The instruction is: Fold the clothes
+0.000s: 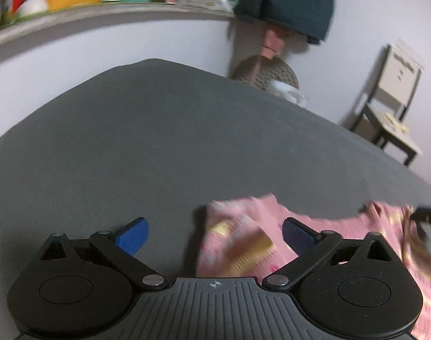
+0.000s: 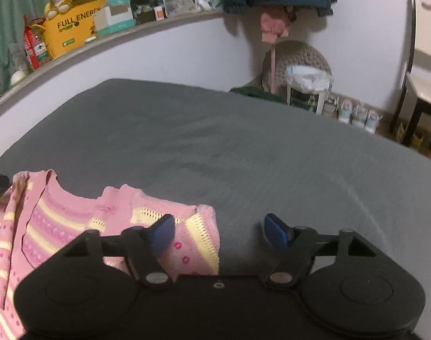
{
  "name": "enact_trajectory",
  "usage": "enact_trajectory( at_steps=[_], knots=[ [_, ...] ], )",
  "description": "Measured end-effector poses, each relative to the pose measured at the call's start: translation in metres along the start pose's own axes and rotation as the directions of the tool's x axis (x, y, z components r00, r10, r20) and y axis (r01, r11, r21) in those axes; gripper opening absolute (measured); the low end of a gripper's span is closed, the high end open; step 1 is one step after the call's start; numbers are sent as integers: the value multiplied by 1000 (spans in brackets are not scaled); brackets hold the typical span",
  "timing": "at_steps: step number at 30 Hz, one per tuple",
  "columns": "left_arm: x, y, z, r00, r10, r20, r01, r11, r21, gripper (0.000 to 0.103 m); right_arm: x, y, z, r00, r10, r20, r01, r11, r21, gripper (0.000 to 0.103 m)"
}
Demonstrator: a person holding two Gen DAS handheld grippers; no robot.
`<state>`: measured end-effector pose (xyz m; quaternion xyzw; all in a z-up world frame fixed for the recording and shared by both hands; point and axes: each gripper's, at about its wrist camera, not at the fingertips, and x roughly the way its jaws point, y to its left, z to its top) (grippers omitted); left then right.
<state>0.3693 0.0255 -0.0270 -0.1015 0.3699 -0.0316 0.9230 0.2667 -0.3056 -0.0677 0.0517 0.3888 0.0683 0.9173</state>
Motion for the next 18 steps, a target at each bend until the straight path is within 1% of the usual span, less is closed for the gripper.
enact_trajectory(
  at_steps=[2, 3, 5, 6, 7, 8, 9, 10, 11, 12, 14, 15, 16, 18],
  knots=[
    [7, 5, 1, 1000, -1, 10, 2, 999, -33, 89, 8, 3, 1, 1000, 7, -23, -7, 1000, -8, 62],
    [12, 5, -1, 1000, -12, 2, 12, 999, -42, 87, 12, 5, 1, 1000, 7, -30, -7, 1000, -12, 62],
    [24, 3, -5, 999, -28, -18, 27, 999, -46, 73, 18, 9, 1, 999, 3, -39, -4, 1000, -14, 57],
    [31, 1, -8, 999, -33, -31, 31, 999, -41, 69, 21, 11, 0, 999, -1, -41, 0, 1000, -10, 56],
    [35, -2, -11, 999, -27, -35, 26, 999, -21, 58, 22, 14, -1, 999, -8, -31, 8, 1000, -9, 53],
    [39, -5, -12, 999, -15, -38, 16, 1000, 2, 41, 23, 16, -2, 1000, -17, -19, 17, 1000, -8, 50],
    [42, -8, -13, 999, -4, -42, 5, 1000, 26, 33, 24, 17, -3, 1000, -27, -11, 27, 1000, -2, 48],
    [42, -9, -11, 999, 0, -42, 1, 1000, 28, 24, 23, 18, -3, 999, -36, -2, 36, 999, 8, 41],
    [43, -10, -9, 999, 3, -41, -2, 1000, 29, 19, 22, 17, -3, 999, -31, 6, 31, 999, 15, 21],
    [43, -11, -7, 999, 7, -41, -6, 1000, 30, 17, 20, 16, -2, 1000, -25, 12, 25, 999, 25, 16],
    [40, -12, -2, 999, 18, -34, -16, 999, 36, 13, 15, 16, 0, 1000, -15, 27, 14, 999, 34, 14],
    [36, -13, 0, 999, 25, -19, -24, 999, 44, 13, 11, 18, -1, 999, -16, 42, 15, 1000, 15, 14],
    [31, -12, 3, 1000, 18, -7, -17, 999, 43, 13, 6, 21, -2, 998, -18, 59, 19, 1000, -8, 14],
    [21, -10, 9, 1000, -10, 13, 9, 999, 52, 13, -12, 22, -5, 995, 4, 102, -2, 1000, -23, 14]
  ],
)
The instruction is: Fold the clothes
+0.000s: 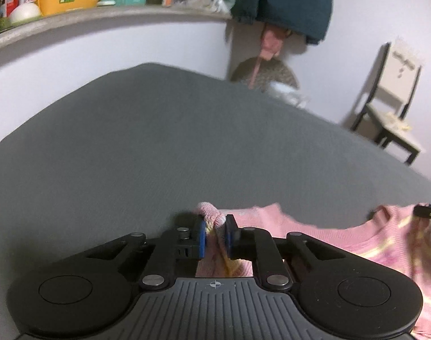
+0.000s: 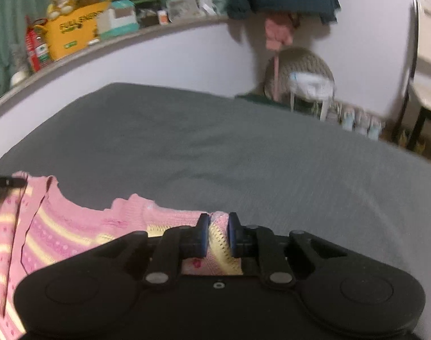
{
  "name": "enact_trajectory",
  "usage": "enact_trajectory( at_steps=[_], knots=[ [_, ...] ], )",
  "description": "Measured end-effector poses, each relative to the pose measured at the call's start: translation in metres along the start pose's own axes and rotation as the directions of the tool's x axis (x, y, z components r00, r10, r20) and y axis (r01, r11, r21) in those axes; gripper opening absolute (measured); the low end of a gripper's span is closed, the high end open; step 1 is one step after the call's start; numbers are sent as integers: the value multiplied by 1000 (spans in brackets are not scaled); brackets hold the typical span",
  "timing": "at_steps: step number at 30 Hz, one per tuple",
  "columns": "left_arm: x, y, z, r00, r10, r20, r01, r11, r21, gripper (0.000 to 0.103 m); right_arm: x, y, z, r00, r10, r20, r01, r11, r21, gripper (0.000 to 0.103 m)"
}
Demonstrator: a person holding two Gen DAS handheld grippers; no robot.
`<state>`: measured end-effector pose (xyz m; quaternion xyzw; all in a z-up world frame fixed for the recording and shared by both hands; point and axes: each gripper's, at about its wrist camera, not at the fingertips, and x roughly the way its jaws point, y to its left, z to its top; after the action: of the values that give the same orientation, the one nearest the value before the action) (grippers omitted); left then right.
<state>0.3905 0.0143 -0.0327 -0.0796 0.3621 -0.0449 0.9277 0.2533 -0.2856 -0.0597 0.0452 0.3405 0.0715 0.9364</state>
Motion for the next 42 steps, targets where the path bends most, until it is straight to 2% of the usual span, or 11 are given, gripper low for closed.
enact_trajectory(
  at_steps=[10, 19, 25, 27, 28, 29, 31, 33, 37, 38, 42],
  knots=[
    [-127, -3, -9, 983, -180, 36, 154, 918, 365, 13, -144, 11, -47, 966, 171, 194, -135, 973, -186, 13],
    [-261, 7, -96, 959, -164, -233, 266, 805, 531, 13, -261, 26, -147, 977, 178, 121, -154, 971, -183, 13],
    [-261, -17, -186, 980, 26, -197, 145, 585, 798, 14, -245, 65, -209, 996, 4, -88, -35, 937, -348, 19],
    [-264, -21, -204, 991, 64, -114, 69, 488, 870, 26, -245, 82, -219, 995, -65, -77, 22, 885, -466, 28],
    [-266, -23, -213, 994, 79, -71, 30, 436, 899, 46, -246, 91, -224, 993, -97, -65, 49, 852, -522, 34],
    [-268, -24, -217, 997, 63, -34, 5, 411, 912, 71, -249, 98, -226, 993, -102, -55, 52, 816, -575, 40],
    [-272, -26, -224, 999, 17, 34, -38, 363, 931, 89, -256, 111, -229, 994, -108, -36, 53, 724, -688, 51],
    [-271, -28, -229, 999, -31, 44, -34, 286, 958, 89, -261, 123, -237, 991, -134, -24, 60, 592, -803, 52],
    [-258, -38, -248, 991, -25, 131, -130, 24, 991, 88, -250, 132, -257, 976, -215, 16, 85, 315, -945, 52],
    [-256, -38, -251, 990, -35, 138, -139, -18, 990, 88, -245, 133, -261, 973, -228, 30, 91, 262, -961, 52],
    [-258, -48, -267, 992, -42, 122, -127, -121, 985, 78, -226, 138, -263, 970, -240, 52, 98, 187, -977, 50]
  ],
)
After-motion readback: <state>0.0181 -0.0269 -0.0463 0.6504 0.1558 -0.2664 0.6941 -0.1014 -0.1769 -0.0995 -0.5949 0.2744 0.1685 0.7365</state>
